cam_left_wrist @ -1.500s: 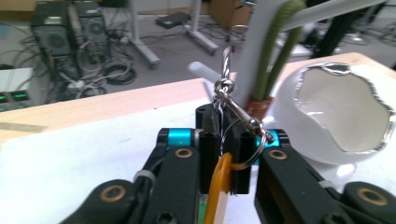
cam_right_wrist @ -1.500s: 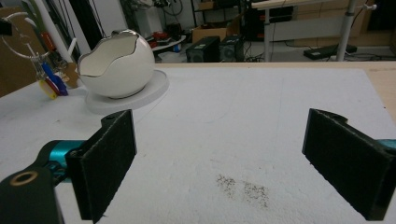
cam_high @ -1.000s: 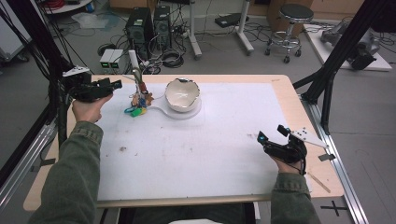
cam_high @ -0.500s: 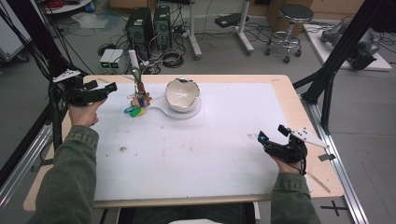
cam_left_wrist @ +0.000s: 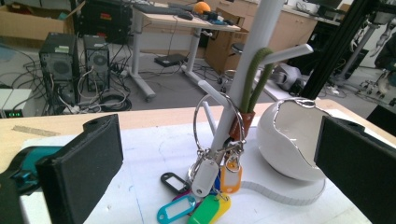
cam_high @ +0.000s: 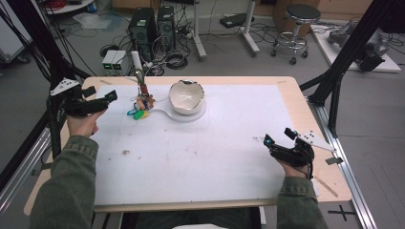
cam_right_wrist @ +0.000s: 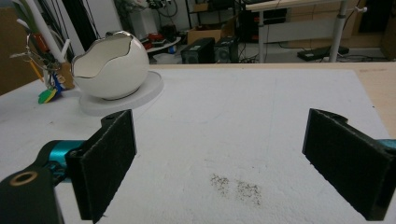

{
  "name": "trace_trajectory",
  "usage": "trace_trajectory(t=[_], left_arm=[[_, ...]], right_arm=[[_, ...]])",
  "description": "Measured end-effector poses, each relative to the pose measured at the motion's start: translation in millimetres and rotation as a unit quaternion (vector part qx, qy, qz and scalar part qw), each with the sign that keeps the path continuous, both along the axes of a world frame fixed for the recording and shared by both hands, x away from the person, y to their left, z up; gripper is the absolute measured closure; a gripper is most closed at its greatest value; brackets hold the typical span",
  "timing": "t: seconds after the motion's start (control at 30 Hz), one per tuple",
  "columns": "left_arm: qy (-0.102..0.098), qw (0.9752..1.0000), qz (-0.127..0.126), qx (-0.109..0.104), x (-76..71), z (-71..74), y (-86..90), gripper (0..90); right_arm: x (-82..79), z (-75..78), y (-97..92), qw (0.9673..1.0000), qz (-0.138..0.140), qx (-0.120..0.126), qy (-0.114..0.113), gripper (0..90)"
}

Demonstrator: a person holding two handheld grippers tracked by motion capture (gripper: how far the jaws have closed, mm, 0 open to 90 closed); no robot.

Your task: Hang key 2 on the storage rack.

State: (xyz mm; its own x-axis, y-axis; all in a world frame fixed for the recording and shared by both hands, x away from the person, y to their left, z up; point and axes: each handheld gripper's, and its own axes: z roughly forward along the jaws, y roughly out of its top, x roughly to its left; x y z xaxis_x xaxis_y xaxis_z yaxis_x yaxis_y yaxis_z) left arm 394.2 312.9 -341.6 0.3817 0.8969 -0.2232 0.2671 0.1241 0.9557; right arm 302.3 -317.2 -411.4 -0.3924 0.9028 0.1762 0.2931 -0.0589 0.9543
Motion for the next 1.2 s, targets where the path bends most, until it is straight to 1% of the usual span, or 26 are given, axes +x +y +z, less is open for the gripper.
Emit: trace_trajectory(t=[0.03, 0.13, 0.2, 0.3, 0.33, 0.4, 0.53, 0.57, 0.63, 0.73, 0.8, 0.9, 0.93, 1.0, 1.03, 1.17, 1.2], left_arm=[[-0.002, 1.0, 0.001, 0.005, -2.2, -0.4, -0.4, 1.7], [-0.007, 0.9999, 0.007, 0.009, -7.5, -1.8, -1.4, 1.6], [-0.009, 0.9998, 0.016, 0.008, -11.9, -3.5, -1.6, 1.6], [-0.012, 0.9994, 0.026, 0.019, -18.2, -7.8, -1.4, 1.6], [-0.011, 0.9994, 0.026, 0.017, -19.2, -8.7, -1.5, 1.7], [-0.011, 0.9994, 0.027, 0.018, -22.0, -10.8, -1.0, 1.6], [-0.019, 0.9987, 0.04, 0.026, -29.4, -15.3, -3.5, 1.6], [-0.023, 0.9983, 0.042, 0.031, -32.4, -17.4, -4.2, 1.7], [-0.025, 0.9981, 0.048, 0.032, -35.6, -20.1, -5.2, 1.6], [-0.024, 0.9979, 0.049, 0.035, -39.6, -23.3, -6.3, 1.7], [-0.029, 0.9976, 0.052, 0.036, -42.7, -25.4, -7.9, 1.6], [-0.032, 0.9971, 0.053, 0.044, -47.7, -29.0, -9.7, 1.7], [-0.031, 0.997, 0.053, 0.046, -48.9, -29.9, -9.8, 1.6], [-0.03, 0.9967, 0.055, 0.051, -51.8, -32.2, -10.7, 1.6], [-0.033, 0.9963, 0.058, 0.055, -53.8, -33.7, -11.0, 1.6], [-0.037, 0.9958, 0.062, 0.057, -58.1, -37.4, -12.5, 1.6], [-0.037, 0.9956, 0.066, 0.055, -60.7, -40.2, -13.5, 1.6]], right_arm=[[-0.5, -0.1, 0.1, 1.0, -0.002, 0.001, 0.004, 8.9], [-0.6, -0.4, -0.8, 1.0, -0.004, 0.0, 0.001, 8.9], [-0.2, -0.5, -1.5, 1.0, -0.006, 0.0, -0.001, 8.9], [-0.8, -0.5, -2.1, 1.0, -0.006, 0.0, 0.0, 8.9], [-0.9, -0.6, -2.5, 1.0, -0.006, -0.001, -0.001, 8.9], [-1.1, -0.5, -2.9, 1.0, -0.008, 0.001, -0.002, 8.9], [-1.4, -0.9, -3.1, 1.0, -0.009, -0.001, -0.003, 8.9], [-1.4, -0.9, -3.0, 0.9999, -0.01, -0.001, -0.003, 8.9], [-1.7, -1.1, -3.1, 1.0, -0.009, -0.003, -0.003, 8.9], [-2.2, -0.8, -3.4, 0.9999, -0.01, -0.001, -0.003, 9.0], [-2.2, -0.8, -3.5, 0.9999, -0.01, -0.002, -0.004, 8.9], [-2.4, -0.7, -2.9, 0.9999, -0.01, 0.0, -0.001, 8.9], [-1.7, -0.9, -3.2, 0.9999, -0.01, -0.004, -0.005, 8.9], [-1.8, -1.0, -2.7, 0.9999, -0.011, -0.005, -0.004, 8.9], [-1.8, -1.1, -2.7, 0.9999, -0.01, -0.007, -0.005, 8.9], [-2.0, -1.2, -3.0, 0.9999, -0.013, -0.009, -0.007, 8.9], [-2.1, -1.3, -3.2, 0.9998, -0.013, -0.009, -0.007, 8.9]])
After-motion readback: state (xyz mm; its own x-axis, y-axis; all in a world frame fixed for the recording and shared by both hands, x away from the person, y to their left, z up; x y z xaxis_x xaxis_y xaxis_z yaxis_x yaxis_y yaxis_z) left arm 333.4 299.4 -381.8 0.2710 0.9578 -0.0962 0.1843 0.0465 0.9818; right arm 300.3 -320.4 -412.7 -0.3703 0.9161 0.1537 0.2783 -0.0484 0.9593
